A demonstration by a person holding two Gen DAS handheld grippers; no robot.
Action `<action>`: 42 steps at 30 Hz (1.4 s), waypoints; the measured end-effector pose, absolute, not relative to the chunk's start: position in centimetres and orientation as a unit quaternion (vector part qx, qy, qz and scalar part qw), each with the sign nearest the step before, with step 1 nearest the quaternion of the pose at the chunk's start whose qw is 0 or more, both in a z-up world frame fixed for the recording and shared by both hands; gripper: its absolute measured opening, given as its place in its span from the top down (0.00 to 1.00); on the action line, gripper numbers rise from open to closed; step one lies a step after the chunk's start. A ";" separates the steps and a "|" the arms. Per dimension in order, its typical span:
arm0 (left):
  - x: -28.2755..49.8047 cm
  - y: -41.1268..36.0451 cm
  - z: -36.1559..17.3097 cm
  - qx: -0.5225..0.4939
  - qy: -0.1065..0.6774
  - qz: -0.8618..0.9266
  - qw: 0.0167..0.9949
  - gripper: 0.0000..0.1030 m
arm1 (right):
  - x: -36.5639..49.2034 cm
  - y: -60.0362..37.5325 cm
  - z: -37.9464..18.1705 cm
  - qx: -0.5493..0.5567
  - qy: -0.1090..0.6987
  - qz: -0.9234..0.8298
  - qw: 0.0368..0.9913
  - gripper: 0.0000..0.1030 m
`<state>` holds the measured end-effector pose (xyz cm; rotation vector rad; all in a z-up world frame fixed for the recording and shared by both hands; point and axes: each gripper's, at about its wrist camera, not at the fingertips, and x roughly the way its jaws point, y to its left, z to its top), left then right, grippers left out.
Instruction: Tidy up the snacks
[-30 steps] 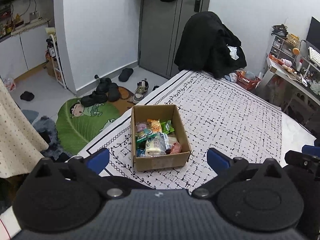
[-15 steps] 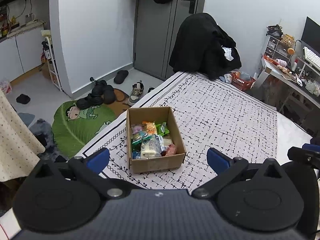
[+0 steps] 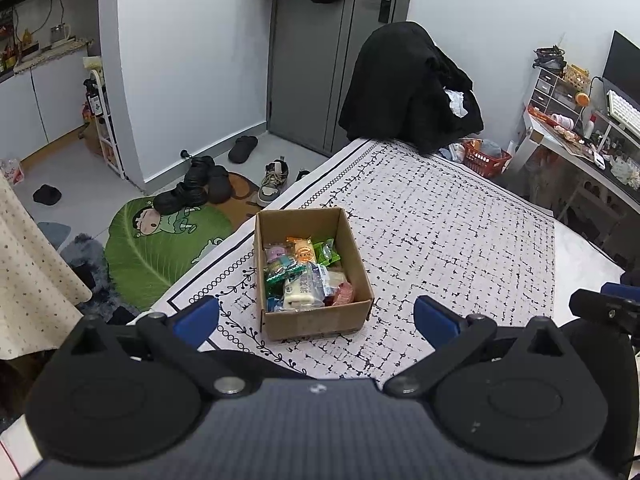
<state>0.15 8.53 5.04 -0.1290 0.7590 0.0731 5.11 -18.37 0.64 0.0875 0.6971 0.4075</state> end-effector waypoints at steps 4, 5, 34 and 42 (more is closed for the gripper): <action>0.1 8.4 5.2 -0.063 0.369 0.033 0.927 0.00 | 5.2 -18.6 0.9 0.047 0.336 0.194 0.920 0.00; 0.1 8.4 5.2 -0.063 0.369 0.034 0.927 0.00 | 5.1 -18.6 0.9 0.047 0.336 0.193 0.921 0.00; -0.4 8.6 6.2 -0.076 0.366 0.035 0.927 0.00 | 4.5 -18.2 0.8 0.041 0.329 0.193 0.923 0.00; -0.9 7.9 6.2 -0.070 0.366 0.035 0.927 0.00 | 4.0 -18.7 0.8 0.047 0.325 0.192 0.925 0.00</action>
